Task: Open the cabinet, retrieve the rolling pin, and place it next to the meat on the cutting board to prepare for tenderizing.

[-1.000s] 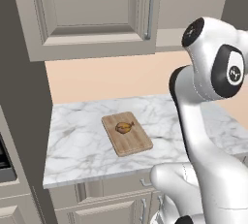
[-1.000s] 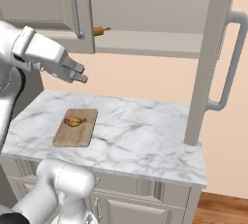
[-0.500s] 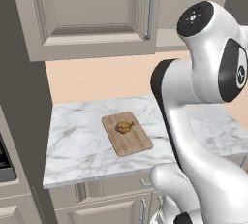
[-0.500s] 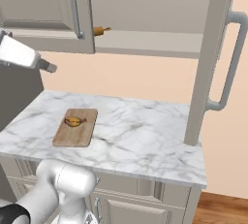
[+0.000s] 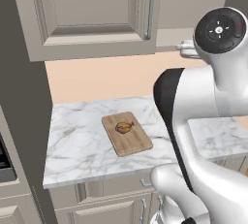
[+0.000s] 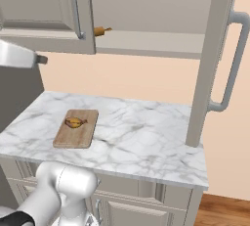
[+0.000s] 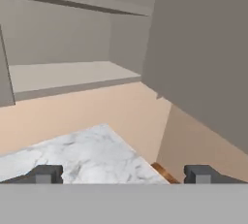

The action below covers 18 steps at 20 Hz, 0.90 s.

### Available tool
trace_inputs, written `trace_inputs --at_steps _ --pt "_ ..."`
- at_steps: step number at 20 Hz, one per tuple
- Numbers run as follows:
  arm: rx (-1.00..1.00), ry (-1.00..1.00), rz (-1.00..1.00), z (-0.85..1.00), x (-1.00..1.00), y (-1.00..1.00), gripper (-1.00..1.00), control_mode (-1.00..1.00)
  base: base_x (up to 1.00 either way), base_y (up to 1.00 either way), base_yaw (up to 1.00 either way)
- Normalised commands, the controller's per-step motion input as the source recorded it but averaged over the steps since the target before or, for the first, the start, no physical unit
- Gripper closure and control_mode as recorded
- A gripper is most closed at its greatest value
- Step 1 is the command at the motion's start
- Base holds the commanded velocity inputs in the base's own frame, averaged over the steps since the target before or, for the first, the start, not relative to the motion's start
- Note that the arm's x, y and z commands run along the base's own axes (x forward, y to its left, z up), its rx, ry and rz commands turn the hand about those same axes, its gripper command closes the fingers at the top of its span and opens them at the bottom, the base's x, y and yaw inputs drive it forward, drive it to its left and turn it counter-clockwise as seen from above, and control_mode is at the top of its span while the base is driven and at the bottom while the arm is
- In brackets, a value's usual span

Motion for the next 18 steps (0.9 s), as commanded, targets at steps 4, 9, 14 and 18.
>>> trace_inputs --at_steps 4,9,14,18 --pt "0.02 -0.3 0.29 0.0 0.28 0.25 -1.0 -1.0 0.0 0.0 0.0" --pt "0.01 -0.26 0.22 0.11 0.18 0.2 -1.0 -1.0 0.0 0.0 0.0" --pt "0.0 -0.16 0.03 0.13 0.2 0.16 -1.0 -1.0 0.0 0.0 0.0" --pt "0.0 -0.11 0.0 0.02 0.33 0.25 -1.0 -1.0 0.0 0.0 0.0"
